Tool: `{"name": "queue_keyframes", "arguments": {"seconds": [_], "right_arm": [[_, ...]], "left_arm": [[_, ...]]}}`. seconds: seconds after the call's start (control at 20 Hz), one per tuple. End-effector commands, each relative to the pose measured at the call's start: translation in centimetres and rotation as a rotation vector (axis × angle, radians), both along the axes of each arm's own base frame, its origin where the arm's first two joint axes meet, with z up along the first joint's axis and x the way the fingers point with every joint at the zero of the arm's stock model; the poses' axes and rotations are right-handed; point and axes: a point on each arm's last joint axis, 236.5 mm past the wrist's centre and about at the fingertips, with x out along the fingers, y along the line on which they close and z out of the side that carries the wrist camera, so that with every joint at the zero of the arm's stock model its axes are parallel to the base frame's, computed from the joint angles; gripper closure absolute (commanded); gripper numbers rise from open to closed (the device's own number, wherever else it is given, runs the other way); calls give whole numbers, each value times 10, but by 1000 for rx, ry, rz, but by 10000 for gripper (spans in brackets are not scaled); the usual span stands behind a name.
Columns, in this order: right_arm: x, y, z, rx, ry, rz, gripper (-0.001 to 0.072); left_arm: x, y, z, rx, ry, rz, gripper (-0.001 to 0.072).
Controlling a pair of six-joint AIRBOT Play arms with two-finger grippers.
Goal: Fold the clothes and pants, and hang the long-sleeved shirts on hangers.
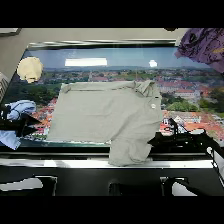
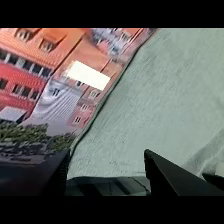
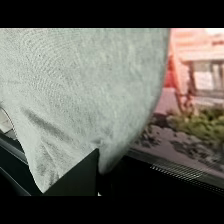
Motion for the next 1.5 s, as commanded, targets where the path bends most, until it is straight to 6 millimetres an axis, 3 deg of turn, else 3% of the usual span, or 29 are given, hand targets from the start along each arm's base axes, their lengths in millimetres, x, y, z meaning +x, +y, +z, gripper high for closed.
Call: {"name": "queue_keyframes", "arguments": {"seconds": [0.0,0.15,0.35,0.55,0.75,0.85,1.05,1.15,1.2,1.25,1.3,1.45], "right_arm": [[-6,5,5,27,18,15,678],[-8,7,7,39,28,22,678],[-9,7,7,42,30,23,678],[-9,7,7,43,31,23,678],[-10,8,8,48,34,27,678],[-11,8,8,49,35,28,678],[-11,9,9,51,36,29,678],[-11,9,9,52,36,29,678],[-11,9,9,53,37,31,678],[-12,9,9,54,38,31,678],[-12,9,9,55,38,32,678],[-6,8,15,51,11,32,680]], "left_arm": [[-33,-19,-22,-76,1,-9,177],[-42,-30,-29,-89,5,-37,181],[-40,-27,-33,-70,0,-30,181],[-56,-29,-43,-22,50,-116,181],[-48,-33,-49,14,41,-135,188],[-46,-33,-52,32,37,-140,275],[-48,-33,-58,37,58,-143,305],[-48,-35,-60,31,63,-145,472],[-49,-36,-60,30,65,-149,495],[-49,-36,-61,28,66,-149,641],[-48,-36,-60,30,64,-149,688],[-40,-35,-55,33,40,-139,690]]}}
